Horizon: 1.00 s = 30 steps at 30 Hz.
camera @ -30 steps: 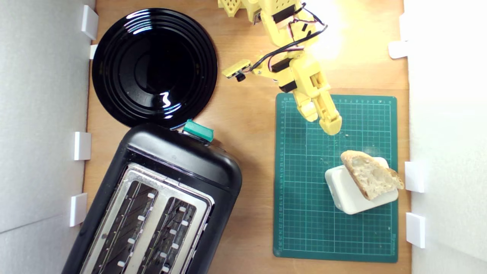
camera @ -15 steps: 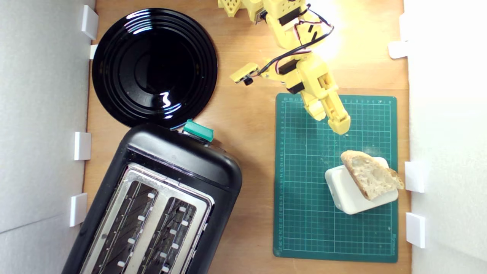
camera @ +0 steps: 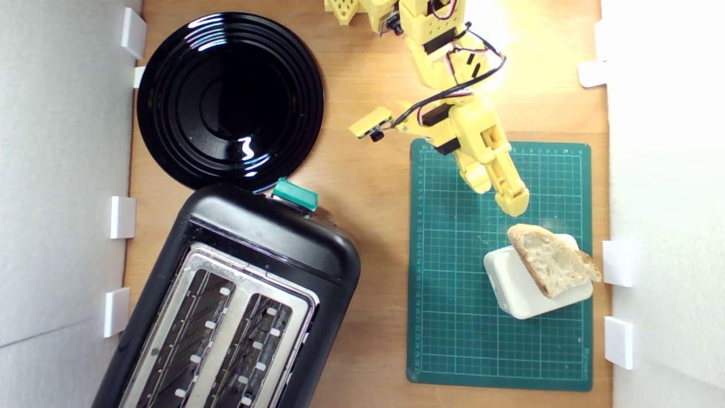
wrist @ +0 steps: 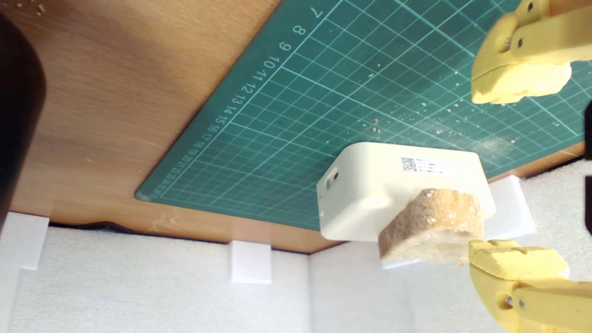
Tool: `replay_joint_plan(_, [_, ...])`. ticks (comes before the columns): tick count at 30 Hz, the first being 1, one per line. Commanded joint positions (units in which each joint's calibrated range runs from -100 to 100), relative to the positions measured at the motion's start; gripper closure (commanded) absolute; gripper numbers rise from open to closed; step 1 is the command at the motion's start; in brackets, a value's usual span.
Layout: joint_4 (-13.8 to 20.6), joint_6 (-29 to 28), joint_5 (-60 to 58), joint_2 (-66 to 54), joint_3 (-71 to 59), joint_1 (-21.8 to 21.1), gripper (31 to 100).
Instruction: Pick bread and place in toaster
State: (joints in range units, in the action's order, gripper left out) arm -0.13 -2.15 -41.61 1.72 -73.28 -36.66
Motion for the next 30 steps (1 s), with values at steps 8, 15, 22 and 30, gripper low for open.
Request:
replay_joint_plan(8, [0.0, -0.1, -2.0, 2.0, 8.2, 0.6, 37.2])
replay_joint_plan(15, [-0.1, 0.0, -2.0, 7.8, 13.9, 0.6, 37.2])
replay_joint_plan(22, [-0.5, 1.5, -2.0, 9.4, 15.8, 0.6, 37.2])
replay_joint_plan(30, [-0.5, 1.8, -2.0, 12.8, 20.8, 1.4, 37.2])
